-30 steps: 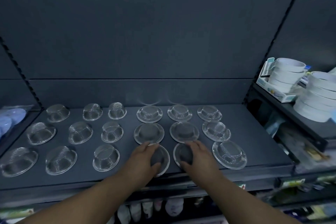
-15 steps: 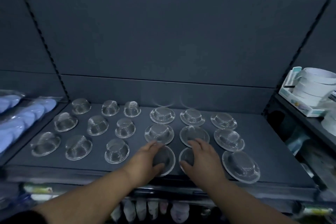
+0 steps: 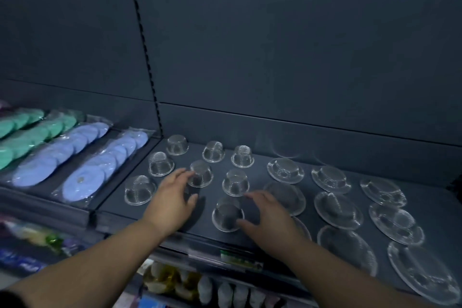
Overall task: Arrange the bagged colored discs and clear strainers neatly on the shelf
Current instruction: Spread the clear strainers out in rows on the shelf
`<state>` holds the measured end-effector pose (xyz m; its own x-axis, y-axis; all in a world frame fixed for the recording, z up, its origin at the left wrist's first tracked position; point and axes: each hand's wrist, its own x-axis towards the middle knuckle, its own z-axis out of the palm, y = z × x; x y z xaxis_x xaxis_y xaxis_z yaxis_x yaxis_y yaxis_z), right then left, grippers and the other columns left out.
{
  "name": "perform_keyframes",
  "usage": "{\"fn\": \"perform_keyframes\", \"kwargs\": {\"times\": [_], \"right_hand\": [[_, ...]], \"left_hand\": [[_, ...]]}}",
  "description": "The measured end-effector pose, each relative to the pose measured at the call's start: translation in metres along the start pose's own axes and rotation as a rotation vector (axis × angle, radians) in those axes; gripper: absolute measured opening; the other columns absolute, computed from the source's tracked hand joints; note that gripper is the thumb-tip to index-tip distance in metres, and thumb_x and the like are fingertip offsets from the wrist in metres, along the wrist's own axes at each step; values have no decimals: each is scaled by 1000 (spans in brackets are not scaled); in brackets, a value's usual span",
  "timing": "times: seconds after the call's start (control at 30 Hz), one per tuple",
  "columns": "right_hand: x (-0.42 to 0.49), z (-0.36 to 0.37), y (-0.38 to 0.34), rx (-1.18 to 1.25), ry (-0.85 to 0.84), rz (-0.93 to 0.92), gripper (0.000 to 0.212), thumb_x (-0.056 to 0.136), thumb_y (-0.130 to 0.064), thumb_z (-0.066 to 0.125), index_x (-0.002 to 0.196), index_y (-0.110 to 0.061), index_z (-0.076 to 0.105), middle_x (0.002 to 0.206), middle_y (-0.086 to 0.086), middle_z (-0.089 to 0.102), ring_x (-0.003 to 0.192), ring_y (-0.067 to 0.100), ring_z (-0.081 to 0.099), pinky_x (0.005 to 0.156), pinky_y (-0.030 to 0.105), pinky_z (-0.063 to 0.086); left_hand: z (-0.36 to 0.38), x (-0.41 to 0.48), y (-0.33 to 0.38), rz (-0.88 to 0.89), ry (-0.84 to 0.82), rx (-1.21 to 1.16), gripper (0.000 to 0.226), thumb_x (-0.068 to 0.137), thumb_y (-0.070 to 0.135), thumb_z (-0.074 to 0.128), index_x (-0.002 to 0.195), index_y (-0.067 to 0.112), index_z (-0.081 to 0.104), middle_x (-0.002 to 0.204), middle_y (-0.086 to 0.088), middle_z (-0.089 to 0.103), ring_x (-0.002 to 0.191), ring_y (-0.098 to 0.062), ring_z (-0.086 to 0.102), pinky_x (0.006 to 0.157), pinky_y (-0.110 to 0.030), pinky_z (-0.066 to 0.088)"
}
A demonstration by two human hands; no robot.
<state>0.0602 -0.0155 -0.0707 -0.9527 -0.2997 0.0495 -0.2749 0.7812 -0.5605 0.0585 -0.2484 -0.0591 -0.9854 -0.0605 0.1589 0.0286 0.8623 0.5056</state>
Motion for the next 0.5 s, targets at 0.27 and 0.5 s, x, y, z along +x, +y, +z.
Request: {"fn": "perform_keyframes", "kwargs": {"times": [0.27,0.5], "right_hand": [[22,43,-38,-46,-29,104,67,79,-38,70,139,-28,41,142,-8,39,130,9,39,105,15,27],[24,50,-53,-69,-6,255,60,76,-29,69,131,-30,46,131,-6,53,118,12,52,100,23,40]], "left_hand": [[-3,21,-61,141,-333,19,69,82,32,68,143,27,37,147,6,37,133,-12,39,108,-18,27],[3,24,-75,284,-347,-38,64,80,33,67,139,32,41,141,10,41,129,-11,41,109,-23,31]]}}
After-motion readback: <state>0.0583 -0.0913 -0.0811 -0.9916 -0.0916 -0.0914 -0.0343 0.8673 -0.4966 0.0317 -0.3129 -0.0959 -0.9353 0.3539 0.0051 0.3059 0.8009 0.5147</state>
